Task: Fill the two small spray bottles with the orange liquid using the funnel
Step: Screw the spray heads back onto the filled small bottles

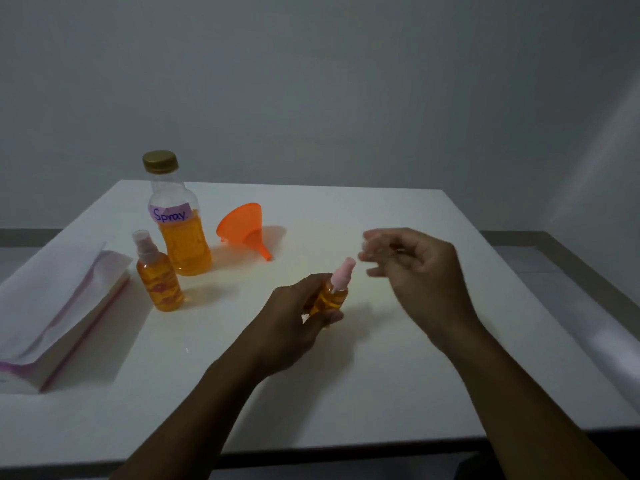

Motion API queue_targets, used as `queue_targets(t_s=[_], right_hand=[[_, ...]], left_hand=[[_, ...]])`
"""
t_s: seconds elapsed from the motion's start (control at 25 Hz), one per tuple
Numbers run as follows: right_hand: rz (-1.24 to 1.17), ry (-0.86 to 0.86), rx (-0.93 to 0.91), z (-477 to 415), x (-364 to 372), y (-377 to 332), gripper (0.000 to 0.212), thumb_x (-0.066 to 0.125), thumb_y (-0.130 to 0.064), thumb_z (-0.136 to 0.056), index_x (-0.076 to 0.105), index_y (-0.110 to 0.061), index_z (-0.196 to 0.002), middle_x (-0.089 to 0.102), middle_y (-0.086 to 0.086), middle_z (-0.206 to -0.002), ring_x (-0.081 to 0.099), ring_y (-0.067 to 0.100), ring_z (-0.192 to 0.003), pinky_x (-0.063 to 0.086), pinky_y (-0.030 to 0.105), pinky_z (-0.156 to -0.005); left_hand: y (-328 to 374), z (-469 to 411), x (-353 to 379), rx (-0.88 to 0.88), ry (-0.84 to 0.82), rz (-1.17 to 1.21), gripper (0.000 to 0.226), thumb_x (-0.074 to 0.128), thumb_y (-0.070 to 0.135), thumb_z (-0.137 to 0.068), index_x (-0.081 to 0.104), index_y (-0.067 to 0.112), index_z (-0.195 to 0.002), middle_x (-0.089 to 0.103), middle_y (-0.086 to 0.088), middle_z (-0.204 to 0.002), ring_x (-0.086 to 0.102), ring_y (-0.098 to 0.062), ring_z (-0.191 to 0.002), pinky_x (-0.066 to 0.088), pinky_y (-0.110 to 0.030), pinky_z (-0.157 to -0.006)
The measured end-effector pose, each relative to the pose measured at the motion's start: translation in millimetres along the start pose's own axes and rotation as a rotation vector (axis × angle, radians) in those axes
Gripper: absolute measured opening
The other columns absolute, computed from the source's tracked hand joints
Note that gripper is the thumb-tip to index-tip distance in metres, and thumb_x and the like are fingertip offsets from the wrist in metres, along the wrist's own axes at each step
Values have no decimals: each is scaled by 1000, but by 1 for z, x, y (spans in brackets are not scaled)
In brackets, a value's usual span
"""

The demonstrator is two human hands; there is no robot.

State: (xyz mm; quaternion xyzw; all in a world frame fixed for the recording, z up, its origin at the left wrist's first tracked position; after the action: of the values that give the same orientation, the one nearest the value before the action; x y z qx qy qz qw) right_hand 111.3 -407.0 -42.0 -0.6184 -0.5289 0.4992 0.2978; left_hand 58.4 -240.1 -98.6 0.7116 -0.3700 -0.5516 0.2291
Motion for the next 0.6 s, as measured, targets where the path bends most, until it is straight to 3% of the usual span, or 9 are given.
queue_targets(t_s=[0.08, 0.32, 0.6], right_hand=[[-40, 107, 21, -2, -25, 3, 23, 67, -32, -93, 74, -20, -111, 77, -12, -93, 75, 9, -84, 64, 34, -78], [122, 135, 58, 1, -51, 26, 27, 69, -37, -91, 75, -20, -111, 76, -11, -91, 75, 9, -78, 64, 41, -77], [224, 125, 43, 4, -60, 31, 31, 68, -43, -90, 75, -21, -111, 76, -12, -88, 74, 4, -73, 64, 39, -76]], left_hand=[[2, 0, 6, -49, -43, 105, 54, 65, 26, -89, 36, 46, -128, 58, 23, -110, 59, 9, -99, 49, -8, -74], [11, -1, 16, -57, -79, 233, 80, 65, 21, -89, 12, 50, -141, 57, 11, -130, 61, -9, -112, 51, -14, -84], [28, 0, 25, 10, -142, 423, 78, 56, 19, -95, 1, 48, -142, 56, 3, -126, 64, -15, -110, 55, -26, -89]])
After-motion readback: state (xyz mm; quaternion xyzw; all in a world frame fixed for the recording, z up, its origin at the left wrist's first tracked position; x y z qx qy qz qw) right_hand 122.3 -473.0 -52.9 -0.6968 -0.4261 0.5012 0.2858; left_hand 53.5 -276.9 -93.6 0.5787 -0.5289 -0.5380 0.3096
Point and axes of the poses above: each hand's wrist, its own z-axis away from the middle knuckle, its own x-axis out of the palm, y = z × x, the point moved 7 cm from there along -z, towards the middle knuckle
